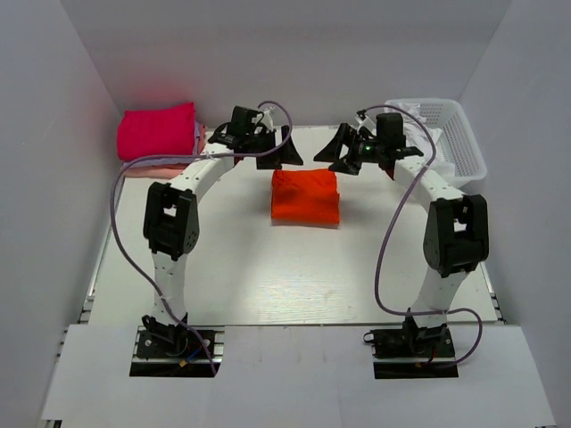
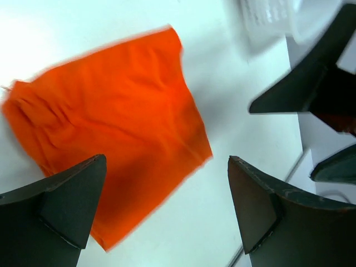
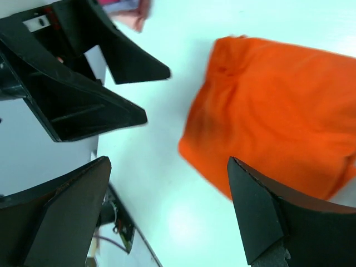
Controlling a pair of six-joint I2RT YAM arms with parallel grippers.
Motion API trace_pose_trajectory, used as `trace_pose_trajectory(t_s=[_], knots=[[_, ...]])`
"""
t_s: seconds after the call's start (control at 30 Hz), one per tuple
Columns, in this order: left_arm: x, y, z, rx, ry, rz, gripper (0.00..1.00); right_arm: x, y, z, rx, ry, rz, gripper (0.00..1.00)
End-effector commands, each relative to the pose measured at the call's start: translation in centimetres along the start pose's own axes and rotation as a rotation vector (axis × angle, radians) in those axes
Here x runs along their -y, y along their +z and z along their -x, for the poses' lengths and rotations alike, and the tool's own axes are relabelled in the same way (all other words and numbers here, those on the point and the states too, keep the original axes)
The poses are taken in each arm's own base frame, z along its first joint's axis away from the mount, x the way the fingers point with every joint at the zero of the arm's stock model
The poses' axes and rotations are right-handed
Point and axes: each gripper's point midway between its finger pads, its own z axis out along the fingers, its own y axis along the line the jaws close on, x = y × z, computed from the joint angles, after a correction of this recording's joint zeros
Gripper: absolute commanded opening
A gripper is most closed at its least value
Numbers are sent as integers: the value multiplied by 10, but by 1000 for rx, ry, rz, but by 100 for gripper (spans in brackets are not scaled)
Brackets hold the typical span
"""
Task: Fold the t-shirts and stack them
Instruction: Smooth out wrinkles on the folded tshirt
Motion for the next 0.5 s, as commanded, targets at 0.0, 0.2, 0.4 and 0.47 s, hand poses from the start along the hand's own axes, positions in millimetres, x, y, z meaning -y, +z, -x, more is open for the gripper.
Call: trace_pose_trajectory(t_s=[0.0,0.2,0.4,0.47], knots=[[35,-15,-23,-22,43,-122,100,-10,6,-30,-64,-24,59,91],[36,-2,-64,-92,-42,-191,100,-2,27,-83,-170,96,149,91],[-6,28,-124,-229,-175,-114,100,47,42,-117,-203,169,86,91],[-20,28,-152,-290,-224,-79,100,64,43,-126,-218,206,49,91]])
